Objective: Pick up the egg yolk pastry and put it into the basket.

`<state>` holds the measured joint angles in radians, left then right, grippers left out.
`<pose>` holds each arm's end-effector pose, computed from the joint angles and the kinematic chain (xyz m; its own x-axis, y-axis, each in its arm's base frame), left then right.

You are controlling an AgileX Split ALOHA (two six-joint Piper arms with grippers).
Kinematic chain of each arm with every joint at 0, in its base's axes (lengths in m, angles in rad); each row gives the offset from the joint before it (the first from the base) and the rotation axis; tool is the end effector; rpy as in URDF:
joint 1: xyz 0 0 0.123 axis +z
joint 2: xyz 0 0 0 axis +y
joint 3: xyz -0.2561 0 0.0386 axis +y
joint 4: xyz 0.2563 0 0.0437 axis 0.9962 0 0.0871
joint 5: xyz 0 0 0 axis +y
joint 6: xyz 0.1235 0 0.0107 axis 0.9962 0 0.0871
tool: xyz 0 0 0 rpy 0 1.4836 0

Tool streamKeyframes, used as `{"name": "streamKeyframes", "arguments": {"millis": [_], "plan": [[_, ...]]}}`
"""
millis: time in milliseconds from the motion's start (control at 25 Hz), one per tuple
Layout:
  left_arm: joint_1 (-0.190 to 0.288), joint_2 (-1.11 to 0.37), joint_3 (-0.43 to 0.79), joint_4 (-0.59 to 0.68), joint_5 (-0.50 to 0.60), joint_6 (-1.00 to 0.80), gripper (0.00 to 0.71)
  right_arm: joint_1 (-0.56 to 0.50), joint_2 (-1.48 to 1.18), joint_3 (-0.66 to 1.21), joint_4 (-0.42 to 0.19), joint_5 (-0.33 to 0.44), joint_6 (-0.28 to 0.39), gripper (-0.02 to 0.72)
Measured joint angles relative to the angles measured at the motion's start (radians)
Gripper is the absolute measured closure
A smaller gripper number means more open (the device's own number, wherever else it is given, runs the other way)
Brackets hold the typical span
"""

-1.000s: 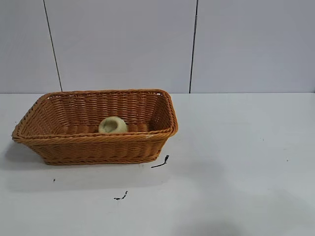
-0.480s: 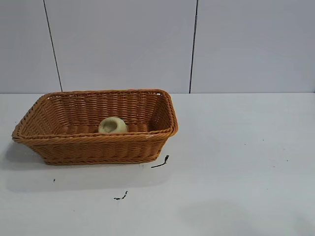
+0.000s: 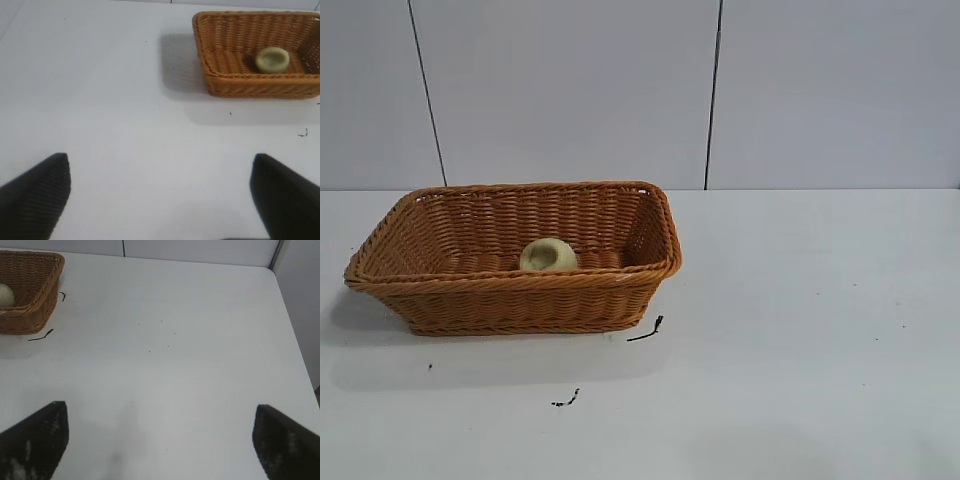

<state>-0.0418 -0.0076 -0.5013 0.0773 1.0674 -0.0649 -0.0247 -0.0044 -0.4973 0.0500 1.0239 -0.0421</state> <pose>0.0567 0.0060 0.2666 -0.4518 -0.0086 -0.8921 -0.0310 0.9995 0.0061 0.0598 0.0038 0.2698 -0.4205 -0.0057 -0.9073 -0.0208 0.9998 0.0034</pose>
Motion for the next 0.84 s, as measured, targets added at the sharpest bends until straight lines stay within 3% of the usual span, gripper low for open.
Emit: {"name": "streamKeyframes", "arguments": {"millis": [360, 840], "plan": [[0.0, 0.0, 0.0, 0.0, 0.0, 0.0, 0.014, 0.089, 0.0, 0.0, 0.006, 0.0, 0.001, 0.012], [0.0, 0.0, 0.0, 0.0, 0.0, 0.0, 0.014, 0.067, 0.0, 0.0, 0.011, 0.0, 0.001, 0.012]]}}
